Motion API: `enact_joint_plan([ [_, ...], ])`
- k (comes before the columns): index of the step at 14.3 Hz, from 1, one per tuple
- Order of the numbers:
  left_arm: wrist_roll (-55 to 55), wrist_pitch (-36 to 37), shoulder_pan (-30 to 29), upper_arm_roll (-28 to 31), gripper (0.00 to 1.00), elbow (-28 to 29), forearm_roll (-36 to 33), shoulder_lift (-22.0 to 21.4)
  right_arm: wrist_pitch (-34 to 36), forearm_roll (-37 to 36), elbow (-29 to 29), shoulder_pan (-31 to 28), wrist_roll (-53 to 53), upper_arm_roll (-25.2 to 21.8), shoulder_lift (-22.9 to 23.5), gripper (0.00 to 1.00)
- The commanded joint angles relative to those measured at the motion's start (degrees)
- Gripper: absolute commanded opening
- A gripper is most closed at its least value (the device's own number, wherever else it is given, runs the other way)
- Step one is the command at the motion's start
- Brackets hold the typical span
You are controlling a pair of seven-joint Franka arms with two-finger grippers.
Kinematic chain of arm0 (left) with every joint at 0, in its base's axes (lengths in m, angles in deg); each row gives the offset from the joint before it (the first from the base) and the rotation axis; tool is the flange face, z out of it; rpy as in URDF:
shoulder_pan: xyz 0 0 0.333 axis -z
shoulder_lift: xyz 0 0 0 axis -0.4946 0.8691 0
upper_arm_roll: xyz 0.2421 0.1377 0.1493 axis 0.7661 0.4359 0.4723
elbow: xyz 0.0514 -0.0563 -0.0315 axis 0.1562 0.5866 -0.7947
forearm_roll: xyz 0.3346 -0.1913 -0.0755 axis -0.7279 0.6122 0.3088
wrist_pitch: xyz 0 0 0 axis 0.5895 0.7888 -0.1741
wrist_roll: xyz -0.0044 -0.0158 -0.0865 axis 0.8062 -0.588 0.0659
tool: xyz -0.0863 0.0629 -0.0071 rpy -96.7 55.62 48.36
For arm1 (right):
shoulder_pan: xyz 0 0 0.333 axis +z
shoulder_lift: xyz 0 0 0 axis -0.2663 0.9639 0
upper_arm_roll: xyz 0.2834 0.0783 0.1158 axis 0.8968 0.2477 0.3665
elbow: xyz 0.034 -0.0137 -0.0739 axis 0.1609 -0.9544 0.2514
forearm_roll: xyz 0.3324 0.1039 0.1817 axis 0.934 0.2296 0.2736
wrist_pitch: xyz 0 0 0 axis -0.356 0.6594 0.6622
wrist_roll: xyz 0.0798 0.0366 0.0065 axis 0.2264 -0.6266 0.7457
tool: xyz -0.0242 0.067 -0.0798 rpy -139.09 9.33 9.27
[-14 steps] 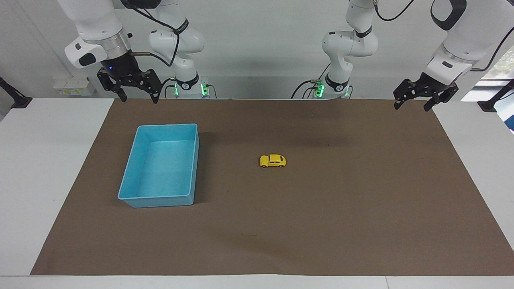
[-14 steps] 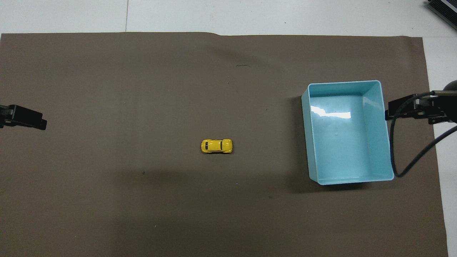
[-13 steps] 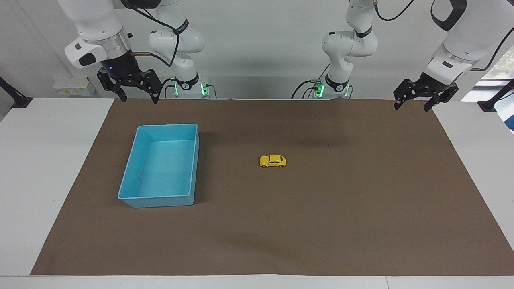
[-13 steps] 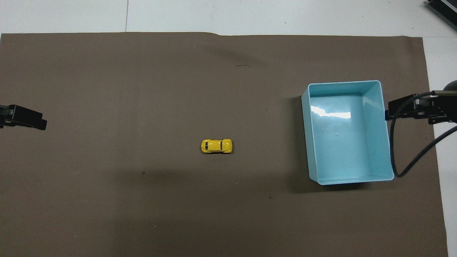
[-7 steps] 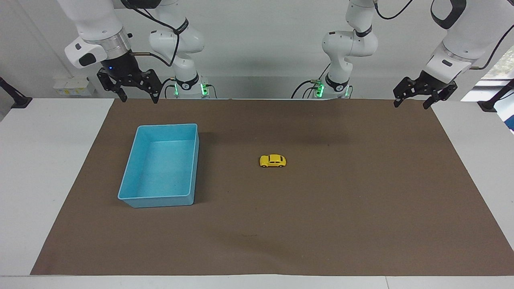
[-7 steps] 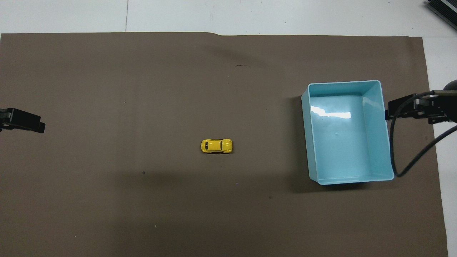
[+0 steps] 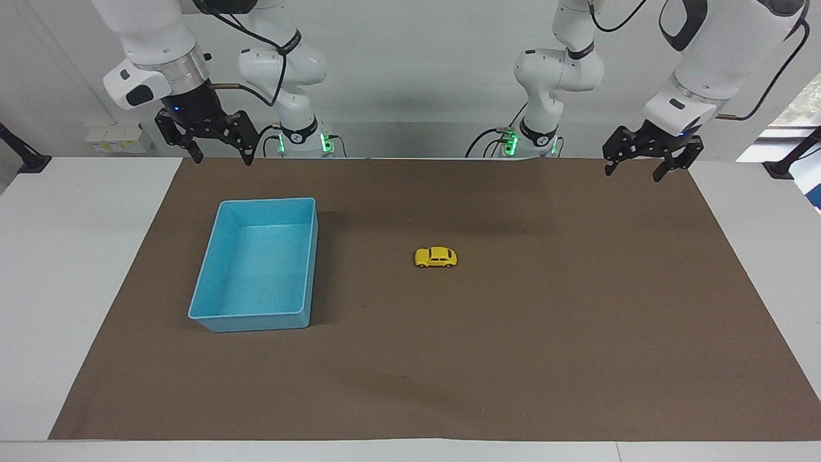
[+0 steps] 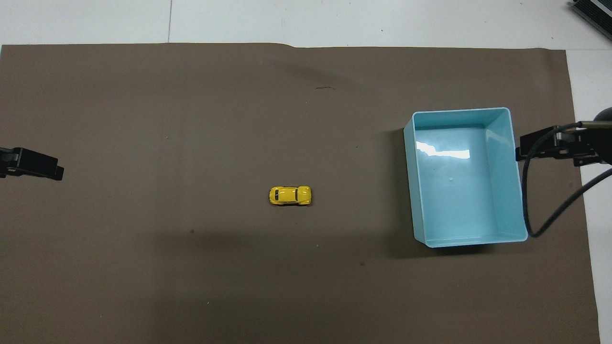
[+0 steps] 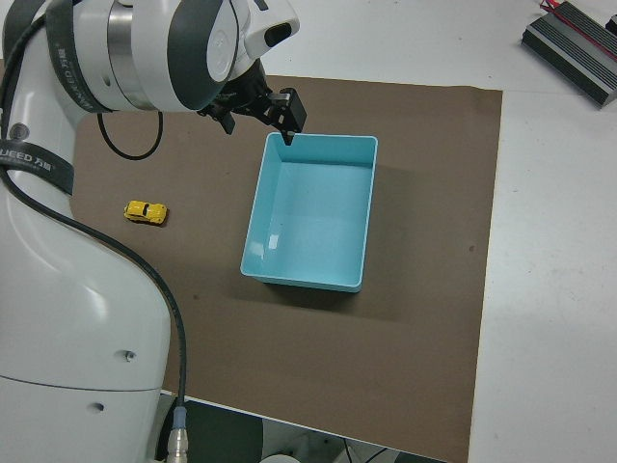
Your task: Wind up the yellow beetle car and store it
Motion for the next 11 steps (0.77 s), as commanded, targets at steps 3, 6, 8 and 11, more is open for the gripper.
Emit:
enact_joint_plan([
  [3, -20.71, -1.03, 2.54, 0.73, 1.00, 2.30, -0.28, -1.06, 0.57, 1.57, 0.35, -0.79, -0.64, 0.38, 0.06, 1.00],
  [6, -37.87, -2.52, 3.08, 0.64, 1.00, 3.10, -0.28, -0.71, 0.57, 1.57, 0.35, -0.79, -0.64, 0.38, 0.06, 1.00],
  [8, -42.48, -4.18, 5.53, 0.55, 1.00, 3.27, -0.28, 0.25, 0.57, 1.57, 0.35, -0.79, -0.64, 0.38, 0.06, 1.00],
  [11, -51.16, -8.04, 5.98, 0.46, 1.00, 5.11, 0.94, 1.48, 0.57, 1.57, 0.35, -0.79, -0.64, 0.38, 0.06, 1.00],
])
